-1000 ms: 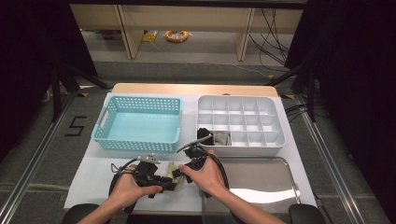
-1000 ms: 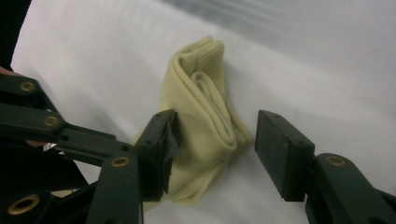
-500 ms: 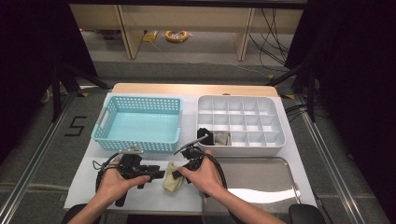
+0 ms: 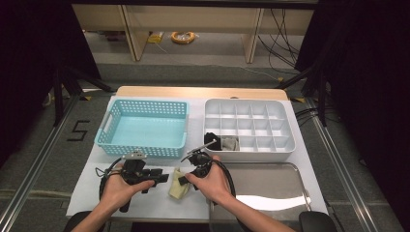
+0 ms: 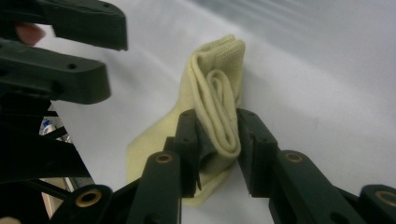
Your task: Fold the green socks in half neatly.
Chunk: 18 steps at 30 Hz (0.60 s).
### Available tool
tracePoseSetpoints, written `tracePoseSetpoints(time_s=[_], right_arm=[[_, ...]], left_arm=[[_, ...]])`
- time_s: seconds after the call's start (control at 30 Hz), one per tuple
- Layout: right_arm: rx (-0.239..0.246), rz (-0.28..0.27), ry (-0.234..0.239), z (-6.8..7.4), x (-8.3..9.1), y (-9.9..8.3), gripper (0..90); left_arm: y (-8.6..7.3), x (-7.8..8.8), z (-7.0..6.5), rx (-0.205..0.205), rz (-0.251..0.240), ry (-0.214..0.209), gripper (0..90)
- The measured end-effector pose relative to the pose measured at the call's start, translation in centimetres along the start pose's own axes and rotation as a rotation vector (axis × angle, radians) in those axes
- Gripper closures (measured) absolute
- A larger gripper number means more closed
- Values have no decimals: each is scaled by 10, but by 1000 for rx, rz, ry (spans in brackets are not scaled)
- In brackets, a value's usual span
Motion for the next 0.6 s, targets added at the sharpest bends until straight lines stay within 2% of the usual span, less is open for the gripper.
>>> tracePoseSetpoints(time_s=[0.07,0.13,0.2,0.27,0.33,0.37,0.43,0.53,0.6], right_arm=[[9,-11,-10,2,2,0,721],[26,-24,-16,2,5,0,721],[17,-29,-28,3,8,2,721],[28,-43,-25,3,13,3,721],[11,-48,-31,5,18,5,721],[14,-56,-51,4,19,6,721],[36,-77,-30,3,25,8,720],[20,-91,-36,2,32,11,720],[29,-103,-42,-1,37,12,720]], left_arm=[[0,-1,0,0,-20,14,567],[0,0,1,-3,-11,8,563],[0,0,1,-9,-19,15,555],[0,0,1,-14,-22,15,546],[0,0,1,-18,-30,24,538],[-1,-1,1,-19,-40,28,534],[-1,-1,2,-22,-26,21,528],[-2,-2,2,-29,-33,42,517],[-2,-2,3,-36,-35,40,509]])
Point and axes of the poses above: each handheld gripper's, and its own axes: x roughly backward along the jaws, y roughly out of its top, z roughly to its left, the point moved 3 cm from there along -x, roughly forward along the jaws, and after that the axes turned 11 degrees about -z, right-handed, at the moved point
